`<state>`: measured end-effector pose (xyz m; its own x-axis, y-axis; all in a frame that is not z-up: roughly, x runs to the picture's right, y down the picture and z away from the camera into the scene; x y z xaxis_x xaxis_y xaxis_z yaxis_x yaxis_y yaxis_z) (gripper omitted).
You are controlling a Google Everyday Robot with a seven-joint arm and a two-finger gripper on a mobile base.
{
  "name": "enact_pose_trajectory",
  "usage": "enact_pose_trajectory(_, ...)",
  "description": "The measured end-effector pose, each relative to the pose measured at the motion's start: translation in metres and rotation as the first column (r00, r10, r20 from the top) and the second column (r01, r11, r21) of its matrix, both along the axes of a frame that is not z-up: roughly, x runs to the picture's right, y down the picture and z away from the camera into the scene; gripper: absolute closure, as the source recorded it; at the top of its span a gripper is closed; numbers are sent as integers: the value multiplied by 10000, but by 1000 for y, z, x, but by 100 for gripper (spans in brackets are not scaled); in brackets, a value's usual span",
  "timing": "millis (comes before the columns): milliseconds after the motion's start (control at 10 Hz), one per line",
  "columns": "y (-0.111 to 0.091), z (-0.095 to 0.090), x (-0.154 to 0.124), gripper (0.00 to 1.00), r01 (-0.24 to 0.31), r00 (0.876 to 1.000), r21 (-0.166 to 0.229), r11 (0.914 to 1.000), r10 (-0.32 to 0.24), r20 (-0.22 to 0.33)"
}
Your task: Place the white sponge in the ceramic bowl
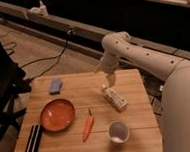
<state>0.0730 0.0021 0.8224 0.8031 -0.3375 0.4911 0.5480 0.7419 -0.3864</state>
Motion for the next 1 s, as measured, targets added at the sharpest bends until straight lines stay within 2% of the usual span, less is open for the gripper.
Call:
enact_pose_trajectory(300, 3, 0, 0, 25, 35, 10000, -56, 10000, -34, 4)
enact_pose_trajectory(400, 13, 5, 0, 25, -28, 10000, -245, 9997, 28, 1)
enact_pose_trajectory(700, 29, 29, -25, 25, -50, 9993, -603, 9982, 72, 364)
enact_pose_trajectory(1000, 17, 60, -57, 25, 196, 9965, -422, 9989, -161, 820)
